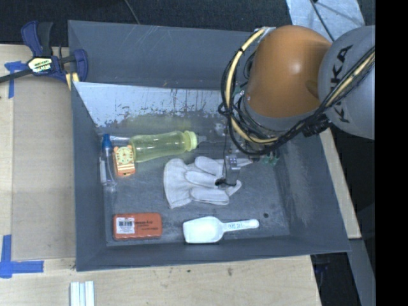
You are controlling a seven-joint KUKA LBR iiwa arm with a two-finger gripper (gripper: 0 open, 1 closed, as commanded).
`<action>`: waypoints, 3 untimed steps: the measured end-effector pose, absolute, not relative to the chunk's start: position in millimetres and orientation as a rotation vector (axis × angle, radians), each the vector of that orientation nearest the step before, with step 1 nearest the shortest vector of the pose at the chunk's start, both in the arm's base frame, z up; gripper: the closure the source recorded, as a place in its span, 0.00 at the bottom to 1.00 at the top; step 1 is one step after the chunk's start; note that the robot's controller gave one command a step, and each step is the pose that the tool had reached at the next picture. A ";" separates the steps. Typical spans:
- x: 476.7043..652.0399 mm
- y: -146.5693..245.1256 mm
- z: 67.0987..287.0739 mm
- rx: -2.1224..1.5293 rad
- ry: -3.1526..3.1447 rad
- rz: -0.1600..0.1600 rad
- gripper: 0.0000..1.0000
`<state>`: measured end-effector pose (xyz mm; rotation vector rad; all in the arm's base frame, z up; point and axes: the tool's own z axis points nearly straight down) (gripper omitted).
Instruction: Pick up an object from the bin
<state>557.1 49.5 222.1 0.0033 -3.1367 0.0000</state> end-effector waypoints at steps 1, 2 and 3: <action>558.6 49.4 226.8 0.002 -3.145 -0.001 0.00; 558.6 33.7 192.8 -0.035 -3.148 -0.001 0.00; 571.2 24.9 153.4 -0.125 -3.143 0.000 0.00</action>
Offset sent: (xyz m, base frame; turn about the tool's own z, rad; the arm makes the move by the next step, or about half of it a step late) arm -0.0002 -0.0227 -0.0447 0.0336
